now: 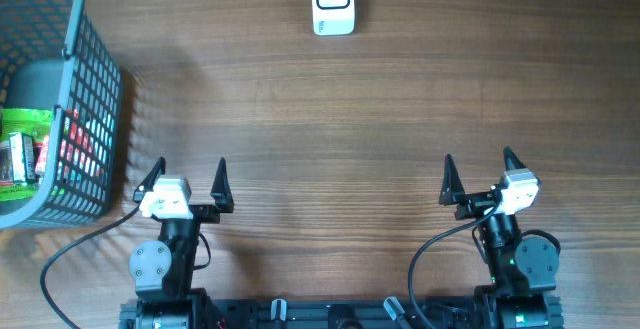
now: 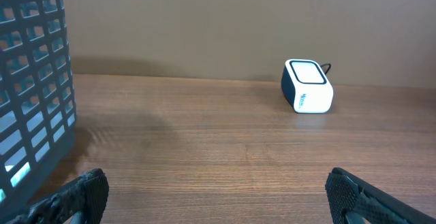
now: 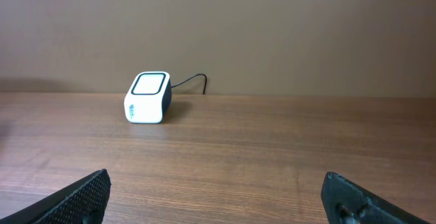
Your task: Scan the item barcode
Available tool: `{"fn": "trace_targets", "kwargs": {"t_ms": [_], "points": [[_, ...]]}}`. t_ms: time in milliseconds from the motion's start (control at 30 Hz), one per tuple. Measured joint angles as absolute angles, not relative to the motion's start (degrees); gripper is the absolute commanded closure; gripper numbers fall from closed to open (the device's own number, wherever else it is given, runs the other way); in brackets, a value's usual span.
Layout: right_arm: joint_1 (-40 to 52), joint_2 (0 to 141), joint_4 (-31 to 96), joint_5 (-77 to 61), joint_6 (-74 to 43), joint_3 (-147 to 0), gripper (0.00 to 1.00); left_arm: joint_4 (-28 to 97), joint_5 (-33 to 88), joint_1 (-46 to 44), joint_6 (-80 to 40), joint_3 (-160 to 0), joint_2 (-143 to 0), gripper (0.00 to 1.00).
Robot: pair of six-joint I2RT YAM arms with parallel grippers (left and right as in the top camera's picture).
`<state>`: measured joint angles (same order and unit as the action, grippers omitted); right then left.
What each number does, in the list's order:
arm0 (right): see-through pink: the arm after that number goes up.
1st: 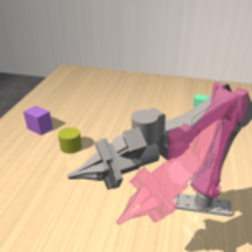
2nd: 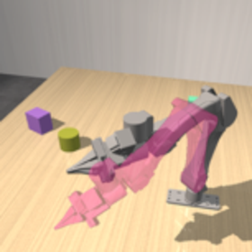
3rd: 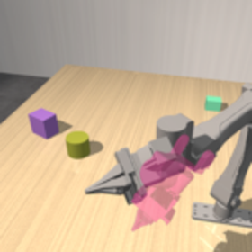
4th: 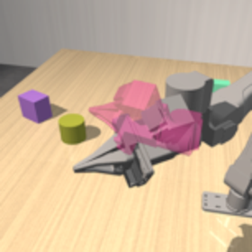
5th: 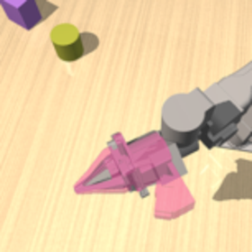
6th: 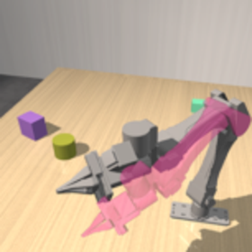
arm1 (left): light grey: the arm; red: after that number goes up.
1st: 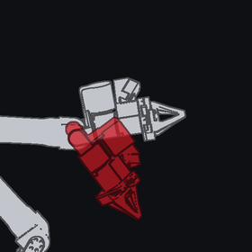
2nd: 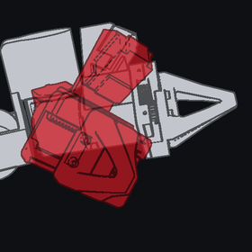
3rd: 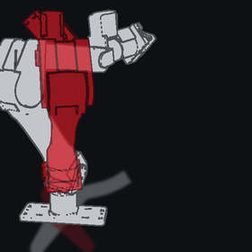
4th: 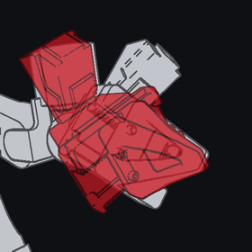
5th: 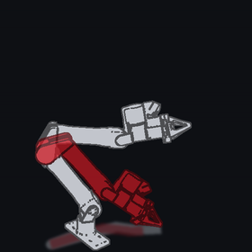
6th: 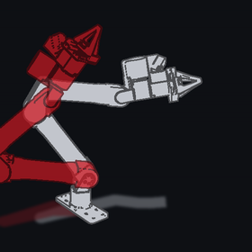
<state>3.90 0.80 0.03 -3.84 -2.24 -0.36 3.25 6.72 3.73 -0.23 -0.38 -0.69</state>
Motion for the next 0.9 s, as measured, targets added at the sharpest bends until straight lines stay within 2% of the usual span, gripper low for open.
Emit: {"fn": "trace_targets", "kwargs": {"t_ms": [467, 700, 867, 900], "points": [[3.90, 0.80, 0.03, -3.84, -2.09, -0.36, 0.00, 3.22, 6.76, 3.73, -0.23, -0.38, -0.69, 0.00], [3.90, 0.80, 0.03, -3.84, -2.09, -0.36, 0.00, 3.01, 11.18, 3.73, -0.27, -0.45, -0.69, 0.00], [3.90, 0.80, 0.03, -3.84, -2.09, -0.36, 0.00, 13.98, 14.17, 3.73, -3.68, -6.50, -1.06, 0.00], [3.90, 0.80, 0.01, -3.84, -2.07, -0.36, 0.00, 19.90, 14.68, 3.73, -4.78, -10.17, -2.02, 0.00]]}}
